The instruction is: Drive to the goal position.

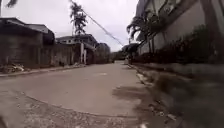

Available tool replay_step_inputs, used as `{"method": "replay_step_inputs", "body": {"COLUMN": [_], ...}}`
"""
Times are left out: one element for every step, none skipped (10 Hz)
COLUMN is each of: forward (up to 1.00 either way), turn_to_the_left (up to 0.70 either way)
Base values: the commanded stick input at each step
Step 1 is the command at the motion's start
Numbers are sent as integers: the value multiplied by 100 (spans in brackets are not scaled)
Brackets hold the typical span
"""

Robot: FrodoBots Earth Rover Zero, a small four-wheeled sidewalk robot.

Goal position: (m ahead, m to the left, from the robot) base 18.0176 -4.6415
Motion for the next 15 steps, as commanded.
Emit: {"method": "replay_step_inputs", "body": {"forward": [100, 100, 100, 100, 100, 100, 100, 100, 100, 100, 100, 100, 100, 100, 100], "turn_to_the_left": [-39, -25, -4, 0, 0, 0, 0, 0, 0, 2, 3, 3, 3, 3, 2]}}
